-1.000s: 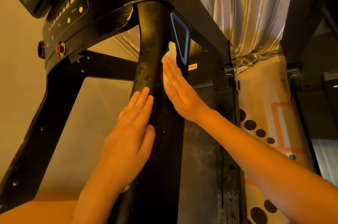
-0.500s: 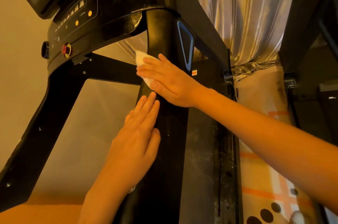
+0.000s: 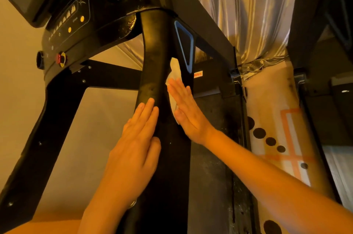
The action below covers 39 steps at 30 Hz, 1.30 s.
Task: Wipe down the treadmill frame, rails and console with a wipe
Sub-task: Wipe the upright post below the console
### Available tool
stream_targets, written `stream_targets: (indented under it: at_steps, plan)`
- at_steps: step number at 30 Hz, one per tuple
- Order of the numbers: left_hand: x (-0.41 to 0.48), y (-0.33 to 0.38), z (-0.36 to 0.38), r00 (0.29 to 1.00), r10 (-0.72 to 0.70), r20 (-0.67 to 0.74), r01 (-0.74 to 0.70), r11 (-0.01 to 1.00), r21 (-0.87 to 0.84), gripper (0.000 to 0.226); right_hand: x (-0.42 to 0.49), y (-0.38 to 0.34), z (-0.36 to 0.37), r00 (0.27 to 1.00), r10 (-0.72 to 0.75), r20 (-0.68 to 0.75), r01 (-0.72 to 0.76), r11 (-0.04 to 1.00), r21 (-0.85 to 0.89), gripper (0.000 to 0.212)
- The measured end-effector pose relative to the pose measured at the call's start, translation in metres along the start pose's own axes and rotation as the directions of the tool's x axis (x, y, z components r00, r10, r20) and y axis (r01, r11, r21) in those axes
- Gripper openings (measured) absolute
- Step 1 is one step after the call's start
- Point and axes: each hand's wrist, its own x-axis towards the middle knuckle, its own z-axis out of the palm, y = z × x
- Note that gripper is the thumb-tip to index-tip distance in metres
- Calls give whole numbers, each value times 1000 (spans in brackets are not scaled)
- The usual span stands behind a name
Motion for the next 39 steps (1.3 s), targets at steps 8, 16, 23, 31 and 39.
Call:
stream_targets:
  at_steps: [8, 16, 23, 31, 39]
  plan:
    - [0, -1, -2, 999, 35, 12, -36, 999, 21, 64, -2, -3, -10, 994, 108, 28, -109, 994, 15, 56]
    - [1, -2, -3, 999, 43, -1, -43, 999, -31, 60, 36, -22, -27, 992, -40, 116, 42, 999, -21, 54]
    - [1, 0, -3, 999, 44, -15, -44, 999, -26, 57, 5, -1, -15, 982, 186, 23, -187, 981, 58, 56]
    - [3, 4, -3, 1000, 10, -11, -11, 999, -36, 66, 65, -28, -29, 988, -31, 154, 45, 996, -84, 50]
    - [4, 0, -1, 999, 27, -21, -27, 999, -23, 68, 67, -19, -39, 988, 4, 156, 18, 991, -133, 50]
